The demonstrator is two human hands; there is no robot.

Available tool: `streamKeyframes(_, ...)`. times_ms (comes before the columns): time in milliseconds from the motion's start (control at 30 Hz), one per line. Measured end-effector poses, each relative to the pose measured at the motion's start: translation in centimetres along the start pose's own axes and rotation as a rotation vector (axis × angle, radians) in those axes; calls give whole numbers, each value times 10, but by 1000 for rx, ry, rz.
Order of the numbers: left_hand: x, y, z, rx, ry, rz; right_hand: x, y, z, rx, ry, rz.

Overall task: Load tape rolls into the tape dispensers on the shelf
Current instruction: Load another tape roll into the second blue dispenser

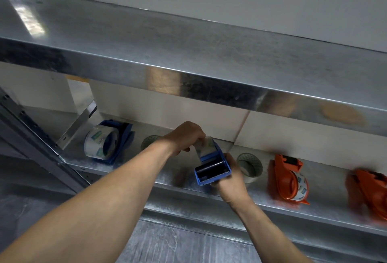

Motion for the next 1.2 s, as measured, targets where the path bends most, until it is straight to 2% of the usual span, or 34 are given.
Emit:
streamKeyframes(500,4,-7,13,26,98,-149,0,-2,1,-67,8,21)
streamKeyframes(733,5,-1,16,-62,190,-221,0,-4,2,-56,8,37)
streamKeyframes(1200,4,-13,7,117,169,-161,7,0,9,-135,22,-10)
Point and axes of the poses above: each hand's wrist, its own x-axis away from the middle knuckle, its own z-axis out of the back of the hand, y = z × x, the point moved 10 cm from there along -x, towards the middle knuckle, and after that the axes turned 5 degrees about -y, right-handed, at the moved point
